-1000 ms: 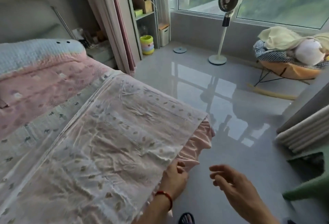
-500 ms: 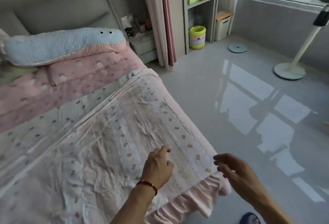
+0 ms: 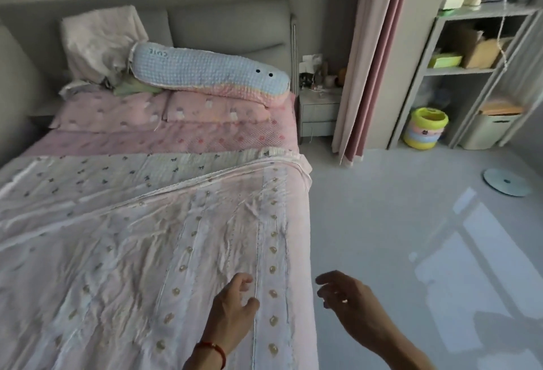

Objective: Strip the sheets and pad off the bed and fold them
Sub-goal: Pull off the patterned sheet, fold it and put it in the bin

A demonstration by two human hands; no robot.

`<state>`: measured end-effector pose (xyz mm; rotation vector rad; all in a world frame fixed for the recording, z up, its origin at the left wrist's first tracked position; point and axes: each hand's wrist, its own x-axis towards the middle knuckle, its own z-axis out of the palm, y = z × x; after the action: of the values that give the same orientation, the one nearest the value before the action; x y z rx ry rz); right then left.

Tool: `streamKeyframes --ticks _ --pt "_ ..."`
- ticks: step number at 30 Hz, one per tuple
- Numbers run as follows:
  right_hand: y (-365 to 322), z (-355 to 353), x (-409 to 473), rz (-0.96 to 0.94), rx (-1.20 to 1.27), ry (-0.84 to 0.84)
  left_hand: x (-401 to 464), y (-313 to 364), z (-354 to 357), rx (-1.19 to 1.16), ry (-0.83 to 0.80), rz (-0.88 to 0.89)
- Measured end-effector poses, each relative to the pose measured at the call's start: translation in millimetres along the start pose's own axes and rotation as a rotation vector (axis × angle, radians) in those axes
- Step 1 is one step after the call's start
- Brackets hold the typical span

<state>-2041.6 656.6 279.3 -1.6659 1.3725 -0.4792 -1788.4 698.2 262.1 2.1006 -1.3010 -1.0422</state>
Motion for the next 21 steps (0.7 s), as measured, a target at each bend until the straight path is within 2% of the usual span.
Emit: streamKeyframes --ticks 5,9,16,19,21 --pt "45.2 -45.3 73.2 0.084 -0.105 -0.082 84.5 35.6 39.6 -0.045 -0.028 -0.055" --pt "63.6 -76.2 143.4 0.132 -0.156 -0.103 144.3 71.7 44.0 -0.034 0.002 -0.035" --pt "87.3 -81.4 360.9 0.130 -0.161 -0.166 312.1 114.6 37.8 0.069 0.038 -0.052" --pt "97.9 -77.8 474.0 0.112 -0.119 -0.191 398.5 129.7 44.5 0.107 0.046 -0.113" --pt "111.5 -77.4 554.6 0.177 -0.061 -0.223 458.0 139.7 53.3 0.129 0.071 -0.212"
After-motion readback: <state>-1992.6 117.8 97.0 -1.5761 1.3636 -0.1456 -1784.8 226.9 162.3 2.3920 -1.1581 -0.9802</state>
